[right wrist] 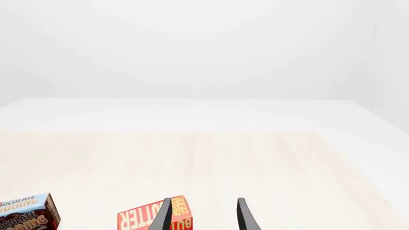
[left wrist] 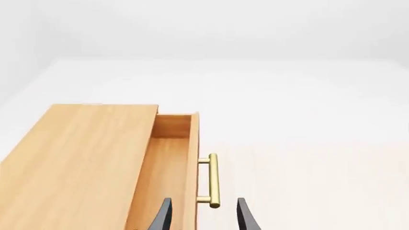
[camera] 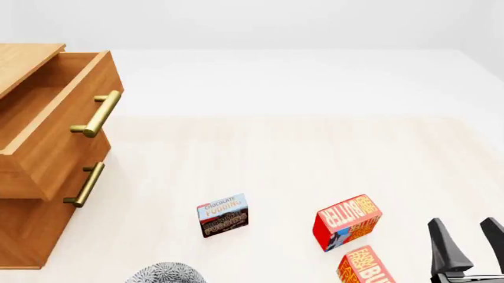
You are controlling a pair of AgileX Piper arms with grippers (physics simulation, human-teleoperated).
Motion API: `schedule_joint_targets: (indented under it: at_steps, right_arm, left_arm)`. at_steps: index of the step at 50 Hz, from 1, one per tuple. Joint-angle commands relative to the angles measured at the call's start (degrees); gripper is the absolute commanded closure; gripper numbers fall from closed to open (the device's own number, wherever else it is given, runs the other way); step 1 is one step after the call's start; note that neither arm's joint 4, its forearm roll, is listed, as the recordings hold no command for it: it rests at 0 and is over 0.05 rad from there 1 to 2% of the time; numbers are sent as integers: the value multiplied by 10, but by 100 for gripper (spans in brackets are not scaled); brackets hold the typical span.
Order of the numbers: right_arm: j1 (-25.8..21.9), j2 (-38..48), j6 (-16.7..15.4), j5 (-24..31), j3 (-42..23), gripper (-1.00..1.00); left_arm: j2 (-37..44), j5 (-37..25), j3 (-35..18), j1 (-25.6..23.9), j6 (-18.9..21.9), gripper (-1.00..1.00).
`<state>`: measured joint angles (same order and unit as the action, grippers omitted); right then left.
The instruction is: Put the chocolate pudding in the top drawer of the cabinet and close it.
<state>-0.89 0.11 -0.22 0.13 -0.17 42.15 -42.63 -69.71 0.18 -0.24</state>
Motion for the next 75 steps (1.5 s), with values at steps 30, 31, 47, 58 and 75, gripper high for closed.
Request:
schedule_joint_targets:
  at_steps: [30, 31, 47, 58, 75]
  right_arm:
    - [4, 1, 0, 0, 0, -100]
    - [4, 1, 0, 0, 0, -100]
    - [4, 1, 0, 0, 0, -100]
    - [4, 1, 0, 0, 0, -100]
    - [4, 1, 0, 0, 0, -100]
  left_arm:
    - [48, 35, 90, 8, -12, -100]
    - [48, 35, 90, 9, -11, -100]
    - [69, 67, 135, 17, -1, -100]
    - [79, 85, 164, 19, 5, -100]
    - [86, 84, 179, -45, -13, -100]
